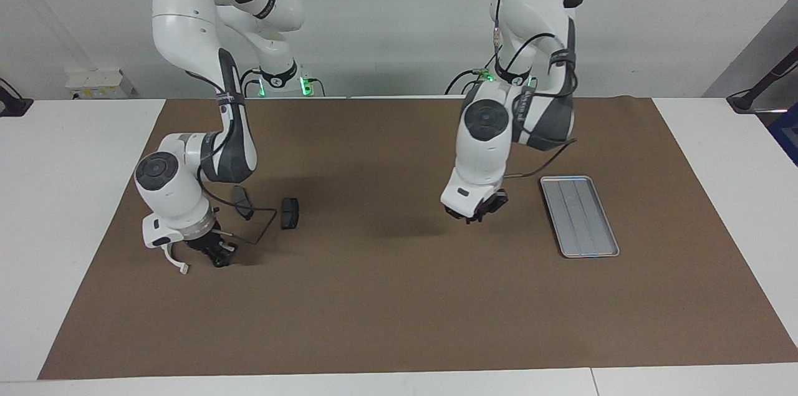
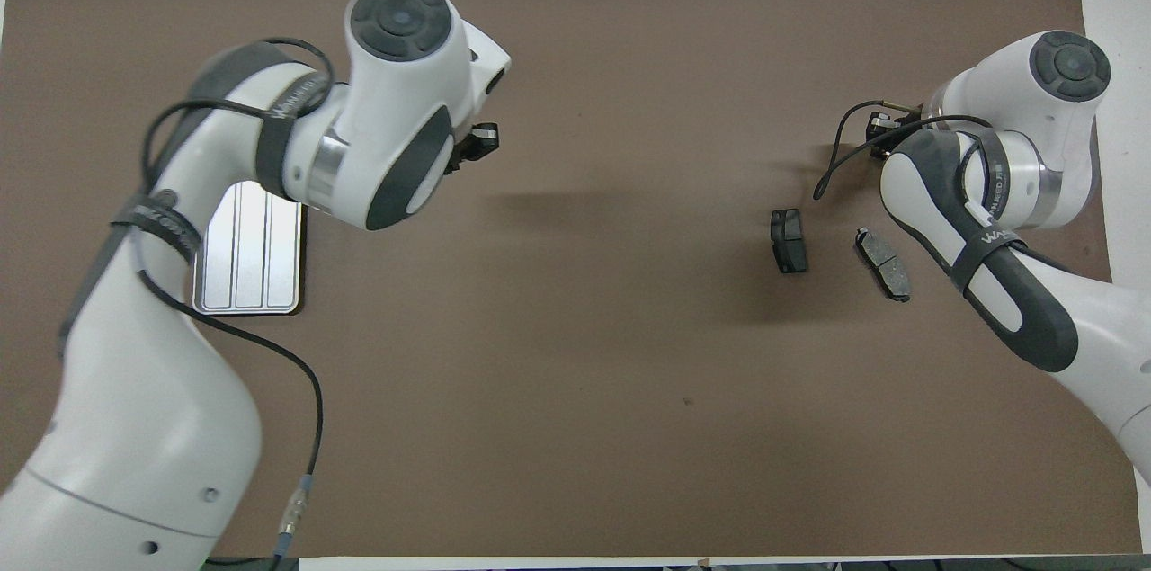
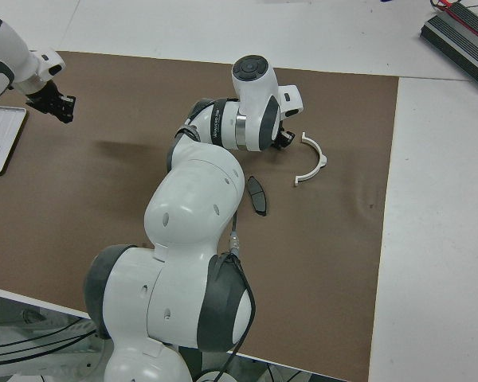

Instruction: Pick bearing gear from pile to tray

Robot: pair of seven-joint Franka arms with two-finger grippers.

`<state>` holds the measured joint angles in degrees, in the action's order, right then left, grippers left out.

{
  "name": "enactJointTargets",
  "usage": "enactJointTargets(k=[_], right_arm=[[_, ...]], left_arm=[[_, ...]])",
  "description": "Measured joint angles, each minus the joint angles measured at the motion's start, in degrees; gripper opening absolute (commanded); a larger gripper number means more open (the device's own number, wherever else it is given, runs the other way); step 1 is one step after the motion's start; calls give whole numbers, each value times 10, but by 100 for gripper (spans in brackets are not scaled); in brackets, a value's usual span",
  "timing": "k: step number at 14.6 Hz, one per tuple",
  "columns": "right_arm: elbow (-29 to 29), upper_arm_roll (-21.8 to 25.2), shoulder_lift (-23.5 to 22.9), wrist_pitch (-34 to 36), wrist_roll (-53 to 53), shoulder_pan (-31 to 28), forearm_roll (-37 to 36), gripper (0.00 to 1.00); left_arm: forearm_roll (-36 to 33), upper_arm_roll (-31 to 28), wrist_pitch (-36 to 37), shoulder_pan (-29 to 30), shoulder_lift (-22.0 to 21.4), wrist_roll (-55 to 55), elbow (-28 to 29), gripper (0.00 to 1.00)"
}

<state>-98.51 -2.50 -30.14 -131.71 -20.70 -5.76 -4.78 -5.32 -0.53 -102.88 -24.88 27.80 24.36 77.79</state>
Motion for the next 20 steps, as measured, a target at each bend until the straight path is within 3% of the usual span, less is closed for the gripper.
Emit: enactJointTargets(k=[3, 7, 10, 12, 16, 20], right_arm=[[5, 0, 0, 15, 8, 0, 0, 0], [47, -1, 3, 84, 26, 3, -1, 0], [86, -4, 27, 161, 54, 4, -1, 0], [104, -6, 49, 208, 66, 10, -1, 0], [137, -6, 87, 283, 67, 37, -1, 0], [145, -7, 121, 313, 67, 62, -1, 0]], left_arm=[[0, -2, 60, 106, -72, -190, -1, 0], [27, -1, 33, 216, -100, -360, 42, 0], [54, 1, -152, 231, -126, -374, 192, 0], [57, 2, -226, 232, -145, -374, 281, 0], [57, 2, -248, 254, -167, -389, 331, 0], [57, 1, -283, 270, -180, -404, 380, 0]])
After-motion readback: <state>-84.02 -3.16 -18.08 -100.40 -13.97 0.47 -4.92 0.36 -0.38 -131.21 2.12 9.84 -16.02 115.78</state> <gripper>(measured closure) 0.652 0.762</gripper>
